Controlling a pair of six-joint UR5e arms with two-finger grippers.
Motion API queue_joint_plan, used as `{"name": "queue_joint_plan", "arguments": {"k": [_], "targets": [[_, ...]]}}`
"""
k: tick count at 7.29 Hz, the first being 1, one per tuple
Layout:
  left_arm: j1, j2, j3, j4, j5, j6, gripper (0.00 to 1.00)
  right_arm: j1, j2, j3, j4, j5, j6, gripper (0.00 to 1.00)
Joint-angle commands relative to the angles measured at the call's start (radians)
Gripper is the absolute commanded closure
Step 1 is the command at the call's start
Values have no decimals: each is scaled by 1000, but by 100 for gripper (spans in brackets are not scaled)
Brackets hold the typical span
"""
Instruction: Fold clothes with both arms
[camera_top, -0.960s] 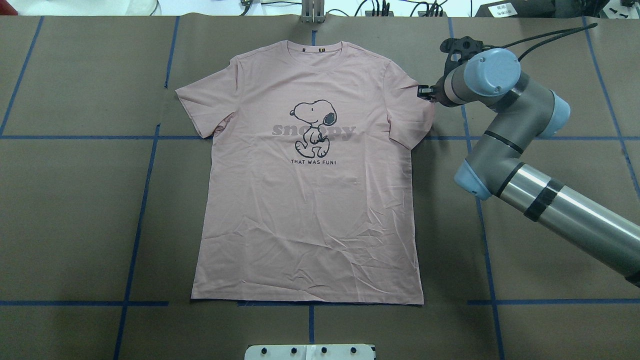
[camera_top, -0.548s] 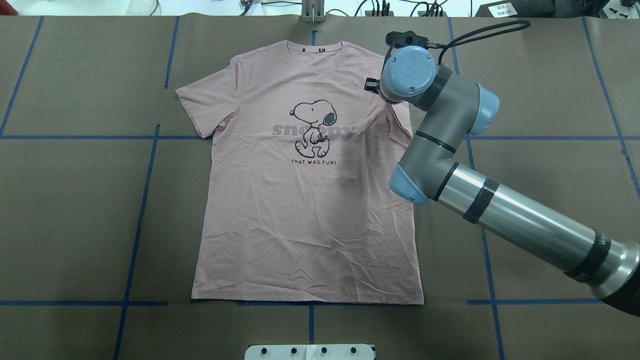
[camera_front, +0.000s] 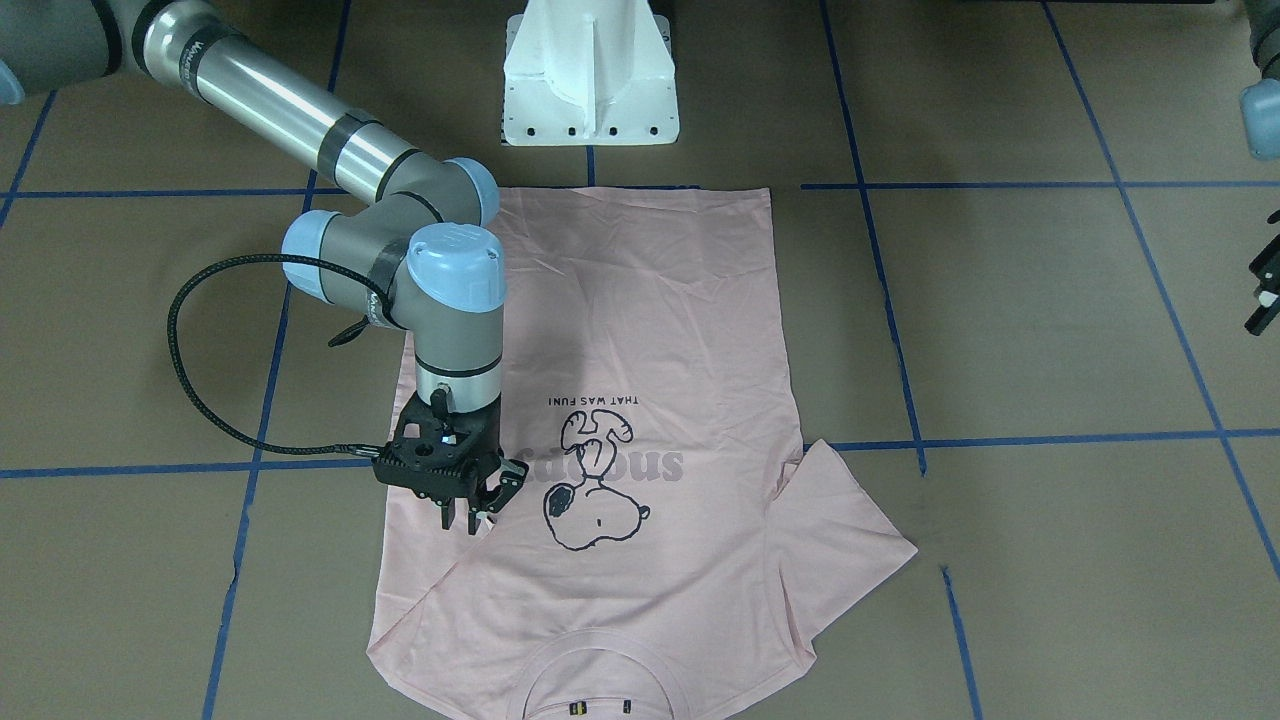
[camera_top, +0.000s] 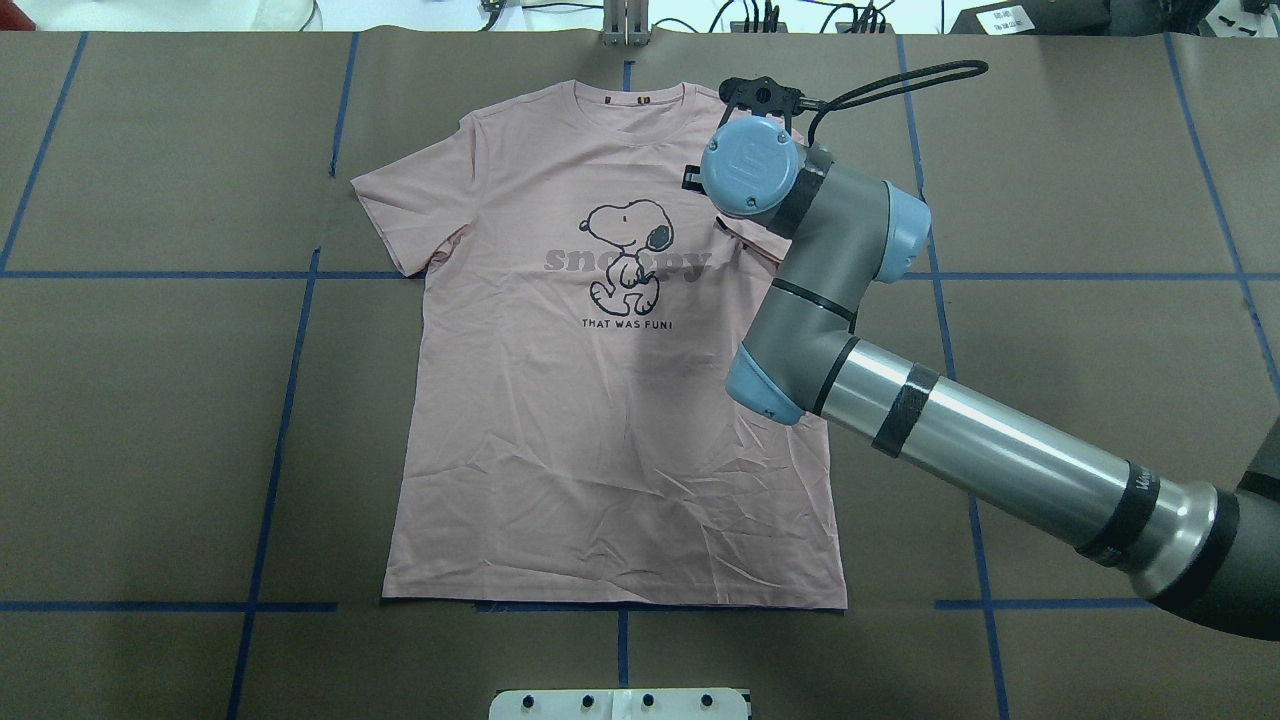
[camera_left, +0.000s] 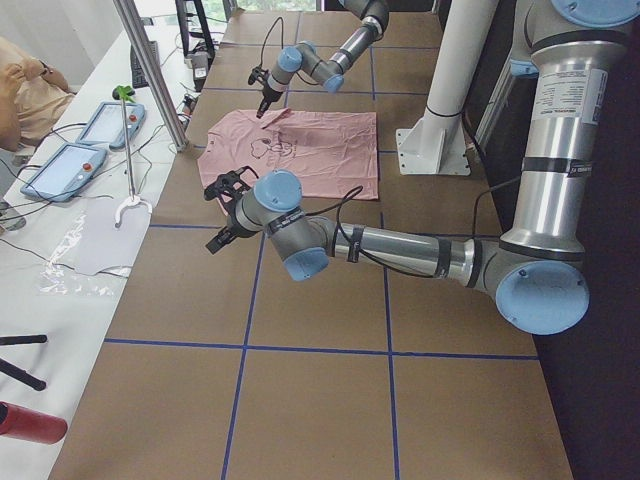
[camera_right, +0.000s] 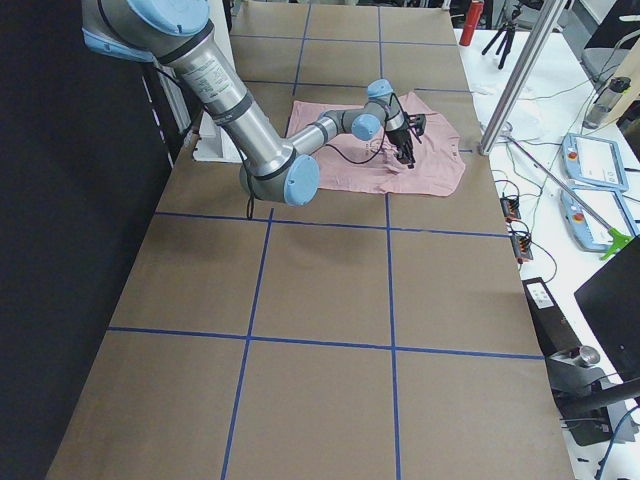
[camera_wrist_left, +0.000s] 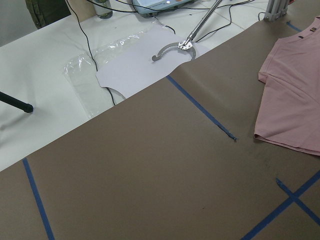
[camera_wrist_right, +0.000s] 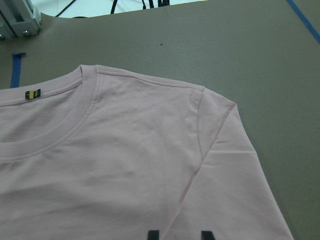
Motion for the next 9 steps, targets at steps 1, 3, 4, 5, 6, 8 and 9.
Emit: {"name": "queue_joint_plan", "arguments": {"k": [1, 3, 4, 5, 6, 8, 9], "targets": [[9, -2, 7, 3, 2, -13, 0, 18, 33, -9, -9, 33, -61, 0], [121, -37, 10, 3, 24, -171, 0, 138, 12, 11, -20, 316, -258, 0], [177, -72, 12, 6, 32, -307, 0, 210, -26, 68, -25, 422, -356, 0], [234, -109, 15, 9, 64, -433, 6, 286, -119, 162, -20, 526, -438, 0], [308, -148, 33, 12, 171, -528, 15, 371, -216, 248, -20, 614, -591, 0], [430, -289, 166, 12, 326, -700, 31, 453, -364, 340, -6, 716, -736, 0], [477, -345, 232, 11, 416, -743, 31, 452, -367, 353, -6, 711, -726, 0]]}}
